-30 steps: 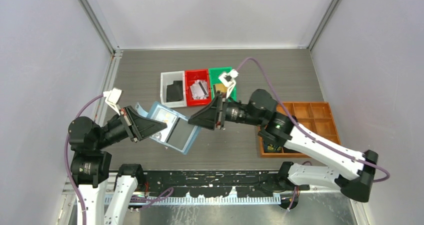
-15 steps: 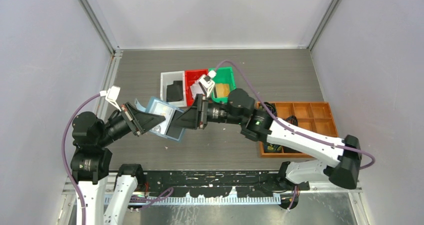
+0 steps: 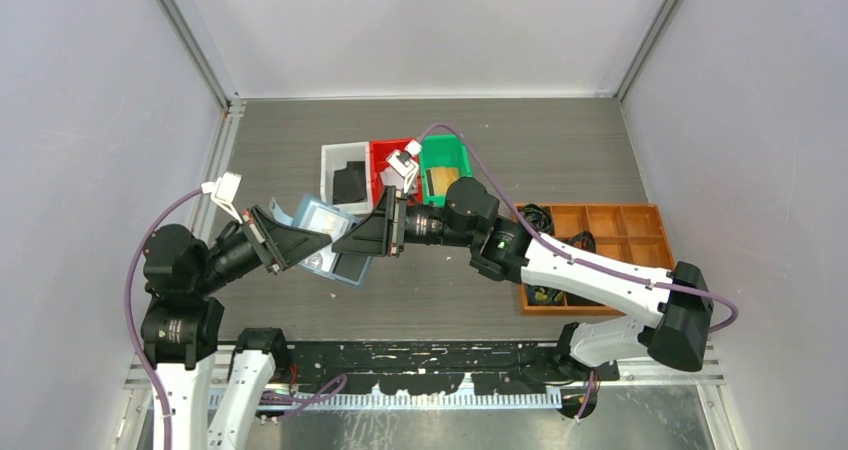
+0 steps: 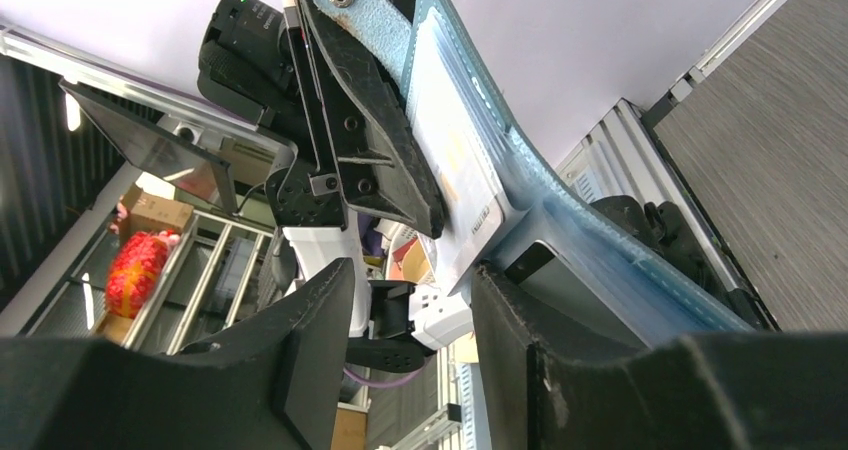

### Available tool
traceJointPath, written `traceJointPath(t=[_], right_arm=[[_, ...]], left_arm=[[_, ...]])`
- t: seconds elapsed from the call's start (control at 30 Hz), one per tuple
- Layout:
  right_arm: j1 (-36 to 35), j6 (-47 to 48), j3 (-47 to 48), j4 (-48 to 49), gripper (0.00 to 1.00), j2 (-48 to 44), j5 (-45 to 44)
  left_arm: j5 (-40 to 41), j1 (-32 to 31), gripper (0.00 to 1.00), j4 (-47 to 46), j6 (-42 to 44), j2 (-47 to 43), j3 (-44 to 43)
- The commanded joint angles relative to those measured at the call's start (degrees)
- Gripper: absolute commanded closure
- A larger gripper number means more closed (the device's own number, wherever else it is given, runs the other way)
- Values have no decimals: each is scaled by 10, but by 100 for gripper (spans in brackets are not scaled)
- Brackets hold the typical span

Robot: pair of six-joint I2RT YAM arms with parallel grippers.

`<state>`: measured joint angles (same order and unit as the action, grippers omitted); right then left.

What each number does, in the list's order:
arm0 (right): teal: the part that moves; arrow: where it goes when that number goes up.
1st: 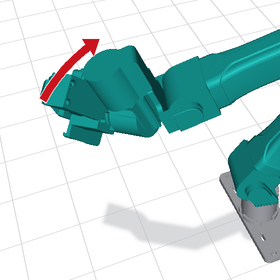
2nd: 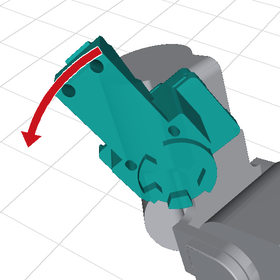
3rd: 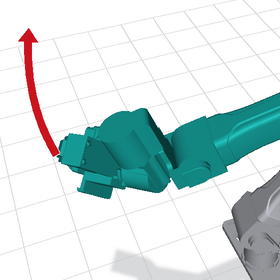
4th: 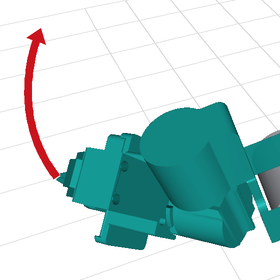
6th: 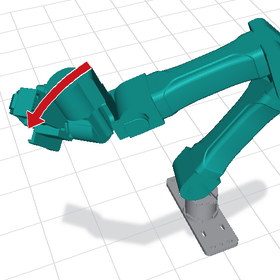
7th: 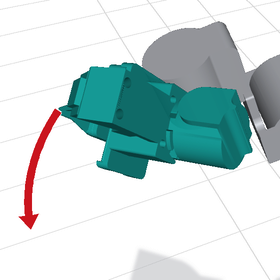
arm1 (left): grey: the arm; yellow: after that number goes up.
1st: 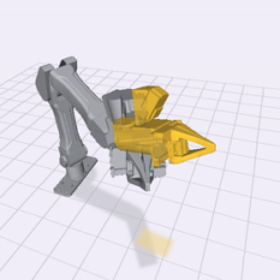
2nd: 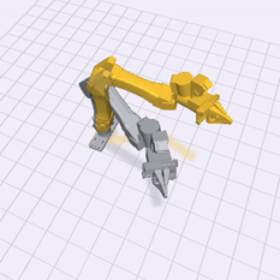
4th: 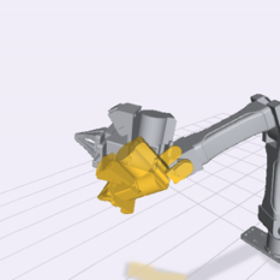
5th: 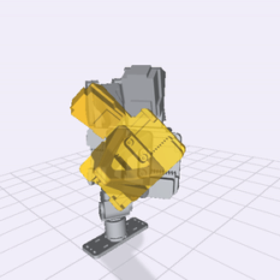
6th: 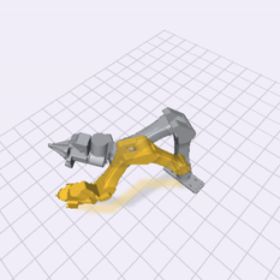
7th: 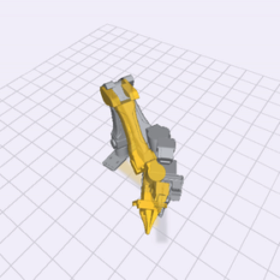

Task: Take the credit cards out of the card holder
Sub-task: Remove the credit card from the card holder.

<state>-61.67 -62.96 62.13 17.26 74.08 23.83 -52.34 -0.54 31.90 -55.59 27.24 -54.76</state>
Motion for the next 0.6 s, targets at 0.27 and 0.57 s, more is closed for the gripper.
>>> traceJointPath(t=[0.27,0.57], right_arm=[[-2,-10,1,37,57,16,-15],[-1,-73,-10,133,78,45,-43]], left_arm=[[-42,0,100,-86,-80,-10,-20],[-82,0,94,-125,-123,-9,-10]])
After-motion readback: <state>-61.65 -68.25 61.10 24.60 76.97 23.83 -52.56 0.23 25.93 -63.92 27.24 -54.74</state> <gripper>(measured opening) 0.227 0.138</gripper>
